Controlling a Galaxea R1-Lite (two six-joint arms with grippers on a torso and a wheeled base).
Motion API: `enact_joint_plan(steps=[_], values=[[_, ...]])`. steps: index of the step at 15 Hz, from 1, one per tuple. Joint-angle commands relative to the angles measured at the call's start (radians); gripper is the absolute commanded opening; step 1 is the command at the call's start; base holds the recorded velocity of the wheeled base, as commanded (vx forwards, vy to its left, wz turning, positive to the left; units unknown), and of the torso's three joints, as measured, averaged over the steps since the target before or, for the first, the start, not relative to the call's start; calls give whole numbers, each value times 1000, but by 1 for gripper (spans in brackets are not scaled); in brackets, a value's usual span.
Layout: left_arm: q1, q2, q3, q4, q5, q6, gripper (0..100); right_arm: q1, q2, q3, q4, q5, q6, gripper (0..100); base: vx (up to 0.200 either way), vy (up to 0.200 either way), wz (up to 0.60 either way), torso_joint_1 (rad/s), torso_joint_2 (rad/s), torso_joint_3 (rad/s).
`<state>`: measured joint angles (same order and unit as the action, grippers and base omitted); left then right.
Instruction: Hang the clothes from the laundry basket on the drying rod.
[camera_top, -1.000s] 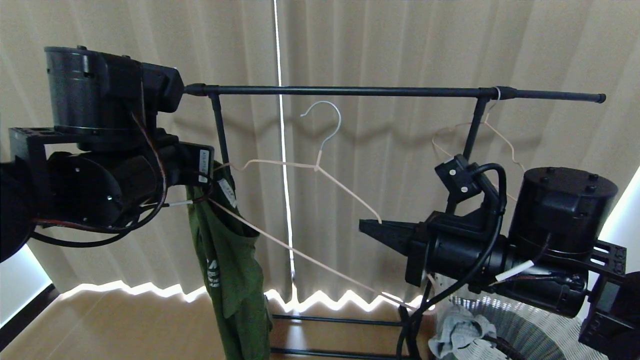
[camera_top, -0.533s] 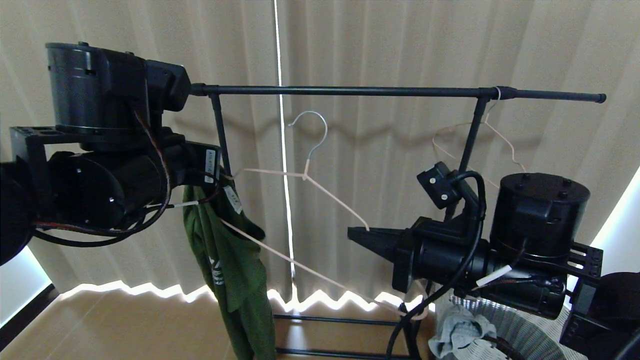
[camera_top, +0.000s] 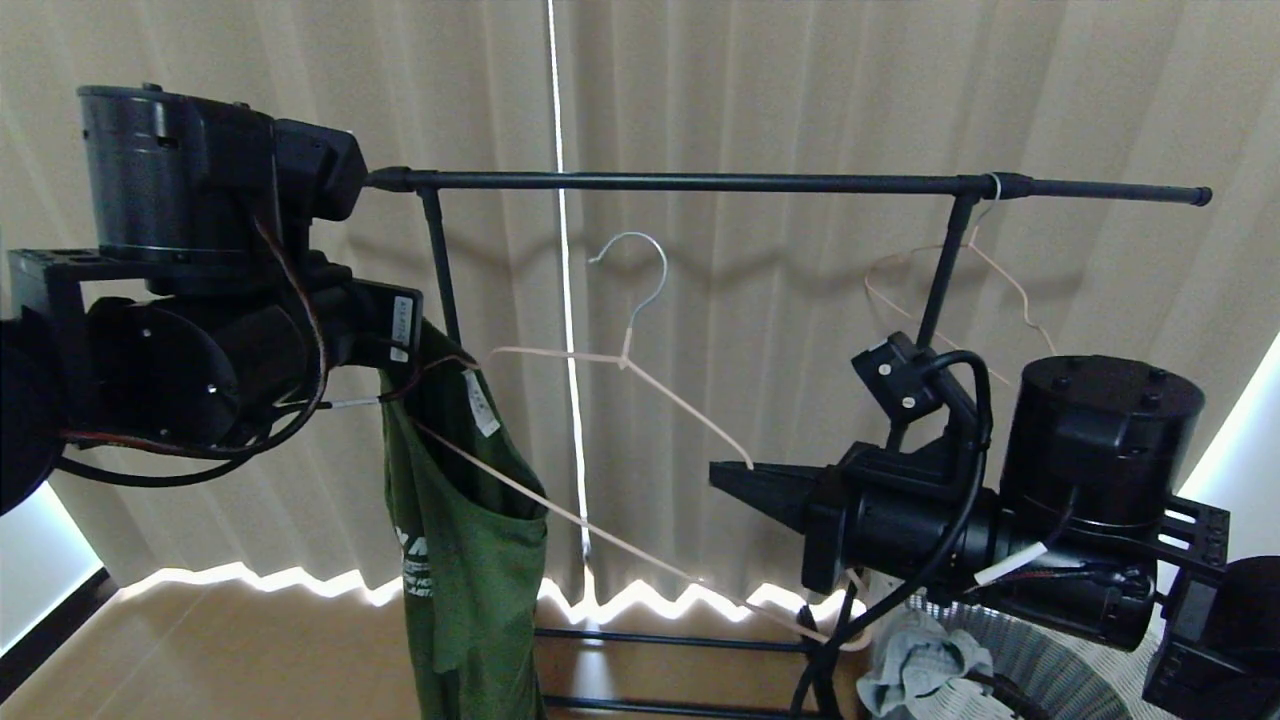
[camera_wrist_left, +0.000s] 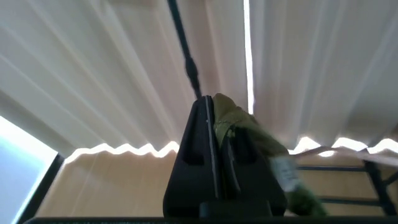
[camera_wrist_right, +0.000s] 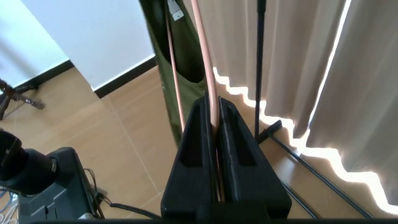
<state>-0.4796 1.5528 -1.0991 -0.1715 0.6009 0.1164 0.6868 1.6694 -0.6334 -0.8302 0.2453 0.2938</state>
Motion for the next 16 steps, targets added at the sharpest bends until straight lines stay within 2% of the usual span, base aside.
enact_joint_plan(steps=[1, 6, 8, 11, 13, 14, 16], values=[[15, 1, 4, -2, 0, 2, 0, -12, -51, 12, -1, 2, 2, 0, 0, 0, 0, 0, 0, 0], [6, 7, 4, -6, -9, 0, 0, -7, -92, 27, 0, 8, 1, 0, 0, 0, 0, 0, 0, 0], [-31, 4, 7, -6, -12, -9, 0, -4, -77, 24, -4, 34, 1, 0, 0, 0, 0, 0, 0, 0], [-79, 0, 5, -8, -23, -9, 0, 11, -16, 27, -73, 43, -4, 0, 0, 0, 0, 0, 0, 0], [-80, -16, 8, -5, -93, -9, 0, 11, 6, 27, -76, 45, -4, 0, 0, 0, 0, 0, 0, 0], [-80, -40, 8, 0, -185, -4, 0, 11, 24, 29, -76, 45, -2, 0, 0, 0, 0, 0, 0, 0], [-77, -57, 19, -3, -282, -3, 0, 11, 33, 29, -76, 63, 1, 0, 0, 0, 0, 0, 0, 0]])
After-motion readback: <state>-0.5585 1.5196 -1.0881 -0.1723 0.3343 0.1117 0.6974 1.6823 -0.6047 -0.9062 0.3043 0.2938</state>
